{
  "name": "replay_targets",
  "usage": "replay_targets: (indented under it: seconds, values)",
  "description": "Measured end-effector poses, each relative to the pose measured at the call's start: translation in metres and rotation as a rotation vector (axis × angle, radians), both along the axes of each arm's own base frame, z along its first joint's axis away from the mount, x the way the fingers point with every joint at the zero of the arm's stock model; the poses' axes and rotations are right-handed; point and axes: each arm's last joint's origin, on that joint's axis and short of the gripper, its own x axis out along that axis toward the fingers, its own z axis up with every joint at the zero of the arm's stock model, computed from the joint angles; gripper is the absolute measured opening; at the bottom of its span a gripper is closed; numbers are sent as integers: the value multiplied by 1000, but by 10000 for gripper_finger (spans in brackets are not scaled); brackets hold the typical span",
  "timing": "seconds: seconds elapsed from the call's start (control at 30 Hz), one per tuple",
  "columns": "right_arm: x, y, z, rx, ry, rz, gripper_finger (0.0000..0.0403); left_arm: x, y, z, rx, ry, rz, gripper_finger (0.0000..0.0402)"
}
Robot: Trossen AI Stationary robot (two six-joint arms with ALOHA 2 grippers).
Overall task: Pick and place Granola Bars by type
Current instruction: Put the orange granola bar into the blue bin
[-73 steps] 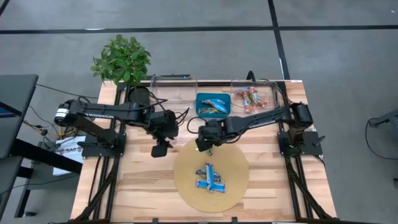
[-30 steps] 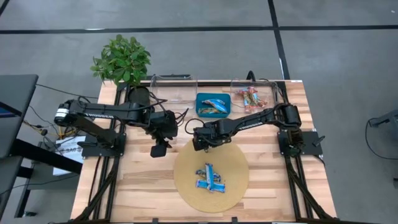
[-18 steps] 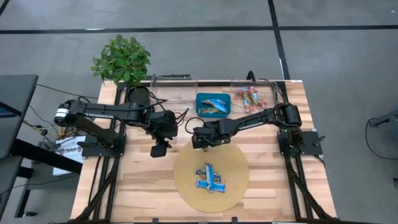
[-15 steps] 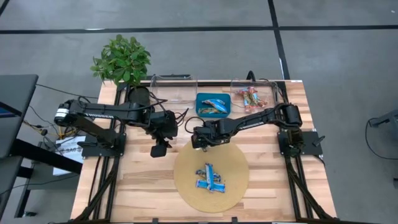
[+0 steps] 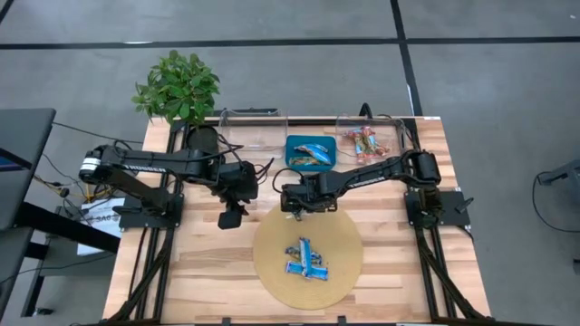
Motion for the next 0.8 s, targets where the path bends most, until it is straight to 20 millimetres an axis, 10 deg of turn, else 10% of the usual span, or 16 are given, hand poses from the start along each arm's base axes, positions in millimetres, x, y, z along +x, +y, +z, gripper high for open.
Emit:
replay_targets:
  seconds: [0.53, 0.8]
  values:
    - [27, 3, -37, 98, -17, 48, 202, -2, 0, -1, 11, 15, -21, 176]
    - [25, -1, -33, 49, 19, 71, 111, -2, 0, -1, 12, 18, -21, 176]
